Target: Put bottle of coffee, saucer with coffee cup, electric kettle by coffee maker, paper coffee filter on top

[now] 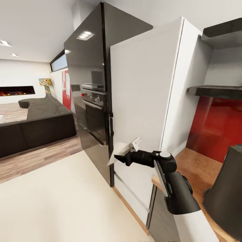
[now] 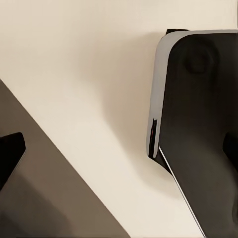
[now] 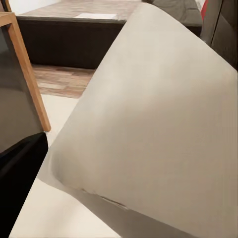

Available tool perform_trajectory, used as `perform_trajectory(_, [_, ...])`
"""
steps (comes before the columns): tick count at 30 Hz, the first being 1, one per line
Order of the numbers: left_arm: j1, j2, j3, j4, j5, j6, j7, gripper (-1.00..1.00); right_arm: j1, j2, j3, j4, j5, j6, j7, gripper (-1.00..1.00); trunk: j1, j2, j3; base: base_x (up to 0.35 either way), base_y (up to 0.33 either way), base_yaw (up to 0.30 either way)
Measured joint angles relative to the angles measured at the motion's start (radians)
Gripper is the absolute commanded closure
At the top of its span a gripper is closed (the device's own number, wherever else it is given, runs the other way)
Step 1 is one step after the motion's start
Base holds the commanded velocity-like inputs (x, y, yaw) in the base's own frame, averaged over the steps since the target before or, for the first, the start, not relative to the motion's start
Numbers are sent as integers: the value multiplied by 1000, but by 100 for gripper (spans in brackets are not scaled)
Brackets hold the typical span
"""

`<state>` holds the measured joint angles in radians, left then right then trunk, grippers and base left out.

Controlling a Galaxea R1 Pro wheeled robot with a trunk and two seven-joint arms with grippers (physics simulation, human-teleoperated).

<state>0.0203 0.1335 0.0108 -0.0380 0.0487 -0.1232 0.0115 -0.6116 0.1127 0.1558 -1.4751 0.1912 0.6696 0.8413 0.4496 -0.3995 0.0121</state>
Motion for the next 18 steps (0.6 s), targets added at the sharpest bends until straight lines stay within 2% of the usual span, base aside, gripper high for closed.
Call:
perform_trajectory(5, [0, 0, 0, 0, 0, -1, 0, -100, 0, 0, 0, 0, 0, 0, 0, 100, 0, 0, 0, -34, 4, -285])
perform_trajectory(8, [0, 1, 0, 0, 1, 0, 0, -100, 0, 0, 0, 0, -1, 0, -1, 100, 0, 0, 0, -218, 95, -285])
perform_trajectory(18, [0, 1, 1, 0, 1, 0, 0, -100, 0, 0, 0, 0, 0, 0, 0, 100, 0, 0, 0, -273, 224, -285])
